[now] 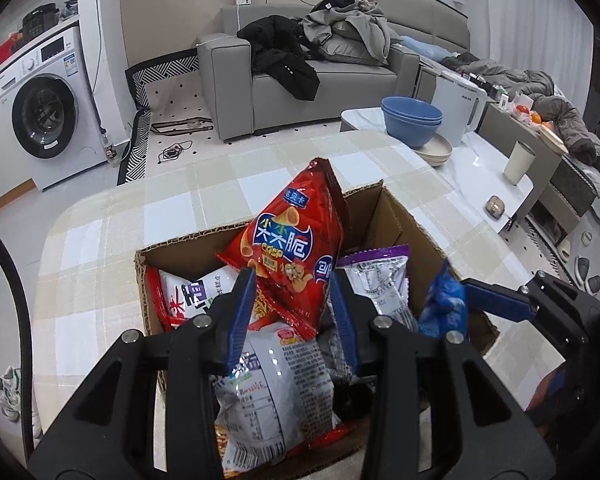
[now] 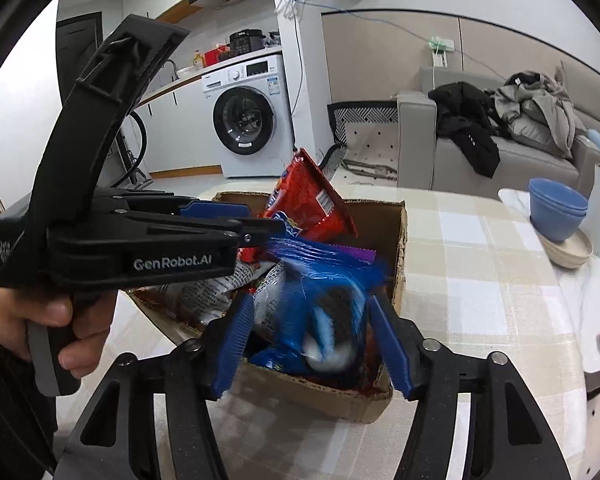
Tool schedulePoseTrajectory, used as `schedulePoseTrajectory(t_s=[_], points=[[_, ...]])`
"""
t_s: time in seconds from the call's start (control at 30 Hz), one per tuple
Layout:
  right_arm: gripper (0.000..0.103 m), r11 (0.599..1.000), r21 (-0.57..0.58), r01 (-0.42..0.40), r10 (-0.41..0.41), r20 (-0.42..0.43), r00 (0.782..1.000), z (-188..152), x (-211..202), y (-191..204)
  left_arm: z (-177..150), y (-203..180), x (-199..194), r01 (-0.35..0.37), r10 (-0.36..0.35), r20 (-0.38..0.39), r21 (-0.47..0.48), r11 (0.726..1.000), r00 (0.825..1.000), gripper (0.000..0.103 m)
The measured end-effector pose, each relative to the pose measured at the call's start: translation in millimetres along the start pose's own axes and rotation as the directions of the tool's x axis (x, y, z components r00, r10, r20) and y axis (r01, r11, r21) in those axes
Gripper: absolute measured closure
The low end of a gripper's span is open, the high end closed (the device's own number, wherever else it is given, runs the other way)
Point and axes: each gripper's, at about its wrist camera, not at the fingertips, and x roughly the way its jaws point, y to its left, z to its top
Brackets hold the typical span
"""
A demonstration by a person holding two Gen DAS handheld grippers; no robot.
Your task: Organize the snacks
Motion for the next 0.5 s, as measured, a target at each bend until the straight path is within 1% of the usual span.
schedulePoseTrajectory(t_s=[0.03,0.07,0.1,0.13,0.17,0.2,0.23,0.27,0.37,0.43,0.5], points=[[0.036,1.0,-0.004,0.009,-0.009,0.013,1.0,-0.7,-2.9,0.6,-1.7,0.9,-2.8,0.005,-0.005,0.002,-0.003,1.0,1.0,0.066],[0.03,1.0,-0.006,0.018,-0.018,0.037,0.999,-1.3,-6.8,0.3,-3.6,1.9,-5.8,0.004,-0.004,0.005,-0.009,1.0,1.0,0.06],[0.027,1.0,-0.006,0.02,-0.02,0.049,0.999,-0.3,-6.8,1.2,-5.1,3.5,-10.5,0.007,-0.007,0.008,-0.012,1.0,1.0,0.057],[0.023,1.0,-0.002,0.015,-0.015,0.057,0.998,0.1,-8.7,-0.7,-7.2,4.1,-14.5,0.017,-0.016,0.016,-0.016,1.0,1.0,0.052],[0.02,1.0,0.005,0.01,-0.01,0.061,0.998,0.4,-10.0,-3.1,-10.3,5.7,-19.8,0.024,-0.024,0.023,-0.018,1.0,0.999,0.045],[0.018,1.0,0.011,0.011,-0.012,0.063,0.998,1.4,-9.9,-6.4,-13.3,6.3,-25.5,0.029,-0.029,0.034,-0.022,0.999,0.999,0.04],[0.014,1.0,0.017,0.014,-0.015,0.068,0.998,1.6,-10.7,-9.4,-16.0,7.2,-31.6,0.03,-0.029,0.044,-0.026,0.999,0.999,0.031],[0.012,1.0,0.023,0.016,-0.018,0.071,0.997,1.4,-12.1,-12.0,-19.4,8.3,-38.7,0.029,-0.027,0.058,-0.03,0.999,0.998,0.023],[0.003,0.999,0.045,0.007,-0.011,0.08,0.997,-1.8,-16.1,-18.4,-29.4,14.4,-58.7,0.022,-0.018,0.09,-0.047,0.999,0.996,0.021],[0.001,0.998,0.057,0.004,-0.009,0.089,0.996,-3.4,-19.0,-20.1,-36.6,18.6,-70.3,0.014,-0.007,0.101,-0.067,0.998,0.995,0.015],[0.001,0.998,0.06,-0.004,-0.002,0.098,0.995,-4.4,-20.9,-19.0,-45.1,23.2,-82.6,0.015,-0.005,0.124,-0.081,0.997,0.992,0.014]])
